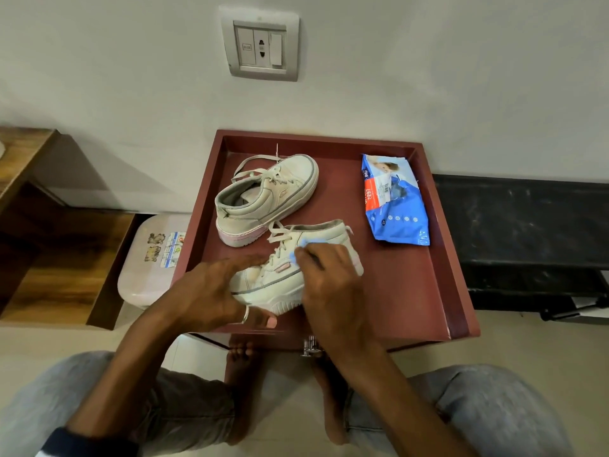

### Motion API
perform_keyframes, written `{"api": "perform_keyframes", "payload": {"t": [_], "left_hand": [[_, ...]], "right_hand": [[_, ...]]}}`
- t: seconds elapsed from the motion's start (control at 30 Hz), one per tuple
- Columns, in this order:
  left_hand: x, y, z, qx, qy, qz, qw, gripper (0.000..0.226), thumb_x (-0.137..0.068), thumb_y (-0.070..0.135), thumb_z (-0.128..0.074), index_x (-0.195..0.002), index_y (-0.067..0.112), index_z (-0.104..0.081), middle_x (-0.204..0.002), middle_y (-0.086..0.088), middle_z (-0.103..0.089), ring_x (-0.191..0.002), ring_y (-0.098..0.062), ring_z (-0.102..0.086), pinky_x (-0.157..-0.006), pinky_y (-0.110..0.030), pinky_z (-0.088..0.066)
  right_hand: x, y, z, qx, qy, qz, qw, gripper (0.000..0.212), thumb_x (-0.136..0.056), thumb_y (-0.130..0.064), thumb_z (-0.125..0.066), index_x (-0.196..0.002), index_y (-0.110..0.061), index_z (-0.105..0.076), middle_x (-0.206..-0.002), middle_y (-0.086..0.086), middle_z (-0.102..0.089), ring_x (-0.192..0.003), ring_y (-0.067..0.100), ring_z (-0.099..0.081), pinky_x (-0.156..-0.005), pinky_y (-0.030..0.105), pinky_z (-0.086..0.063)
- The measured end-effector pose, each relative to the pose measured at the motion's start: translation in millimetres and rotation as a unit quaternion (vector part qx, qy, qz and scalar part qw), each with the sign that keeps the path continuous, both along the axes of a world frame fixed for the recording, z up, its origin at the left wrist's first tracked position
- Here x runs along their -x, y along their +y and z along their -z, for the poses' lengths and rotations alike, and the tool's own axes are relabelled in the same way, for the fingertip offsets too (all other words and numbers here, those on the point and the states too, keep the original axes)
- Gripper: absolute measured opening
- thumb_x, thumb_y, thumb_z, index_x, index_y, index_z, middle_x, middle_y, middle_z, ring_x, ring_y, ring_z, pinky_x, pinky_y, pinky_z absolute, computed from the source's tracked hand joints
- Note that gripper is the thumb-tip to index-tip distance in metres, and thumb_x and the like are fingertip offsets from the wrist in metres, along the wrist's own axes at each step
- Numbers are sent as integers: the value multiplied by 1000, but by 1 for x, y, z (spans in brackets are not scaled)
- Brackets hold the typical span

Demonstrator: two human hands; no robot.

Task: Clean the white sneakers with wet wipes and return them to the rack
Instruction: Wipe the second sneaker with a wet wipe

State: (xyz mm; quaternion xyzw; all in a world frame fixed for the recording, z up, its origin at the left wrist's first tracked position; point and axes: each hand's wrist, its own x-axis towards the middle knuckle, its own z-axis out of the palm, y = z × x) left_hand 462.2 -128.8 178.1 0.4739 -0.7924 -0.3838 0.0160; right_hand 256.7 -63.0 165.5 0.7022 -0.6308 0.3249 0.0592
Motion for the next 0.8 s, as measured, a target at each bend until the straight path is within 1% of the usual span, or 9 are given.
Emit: {"api": "perform_keyframes", "payload": {"t": [0.1,0.23,0.3,0.37,0.47,0.53,0.6,0.67,0.8], "left_hand": [[0,-1,-1,-3,7,-2,1000,109,-47,92,-67,-143,46,-45,-130,21,-62,-111,-2,-61,-96,-28,-54],[-2,0,-3,-7,6,-2,1000,108,-47,92,-68,-143,49,-44,-130,24,-60,-113,-1,-60,-97,-29,-53],[-3,-1,-3,-7,4,4,1000,104,-48,92,-69,-140,52,-43,-130,24,-60,-113,-1,-61,-97,-30,-54],[-3,-1,-4,-10,12,3,1000,94,-50,85,-73,-135,56,-46,-127,26,-62,-111,1,-62,-96,-28,-54],[0,-2,-10,-41,58,-9,997,86,-57,67,-86,-135,53,-52,-123,29,-67,-110,5,-64,-99,-31,-53],[4,-1,-15,-83,100,-7,991,80,-65,50,-91,-136,48,-55,-125,26,-67,-113,1,-65,-102,-34,-52],[8,-1,-20,-110,127,0,986,78,-68,45,-90,-138,45,-55,-129,23,-66,-118,-4,-64,-104,-37,-51],[12,-1,-25,-122,146,7,982,80,-71,43,-89,-142,43,-52,-134,20,-64,-122,-6,-62,-105,-36,-51],[21,-1,-34,-154,211,-6,965,83,-71,12,-87,-141,38,-51,-133,20,-64,-123,-4,-61,-97,-20,-52]], "right_hand": [[19,-7,-1,-4,6,-2,1000,24,-88,0,-58,-109,-5,-70,-103,8,-66,-94,23,-60,-80,30,-52],[69,-19,-1,-91,-118,115,982,17,-92,-15,-62,-103,-10,-75,-91,4,-71,-83,18,-66,-68,32,-54],[80,-21,0,-143,-245,138,949,15,-92,-21,-65,-103,-17,-76,-91,-6,-74,-85,8,-68,-73,28,-55],[87,-20,-2,-172,-316,145,922,16,-91,-26,-68,-105,-21,-75,-93,-14,-72,-88,-1,-66,-75,17,-53],[89,-20,-6,-214,-374,120,894,19,-94,-20,-64,-111,-22,-70,-96,-14,-71,-92,1,-67,-74,13,-51],[87,-19,-11,-243,-448,108,854,18,-97,-21,-58,-112,-21,-69,-97,-12,-71,-91,2,-67,-72,14,-52],[88,-17,-24,-244,-497,103,826,16,-98,-24,-56,-109,-22,-68,-98,-11,-71,-88,1,-67,-69,14,-52],[91,-13,-42,-223,-495,91,835,13,-97,-26,-58,-107,-26,-66,-101,-12,-69,-89,-2,-66,-70,15,-55],[96,4,-79,-150,-509,60,846,16,-93,-29,-61,-107,-26,-68,-97,-13,-70,-95,4,-68,-66,19,-58]]}}
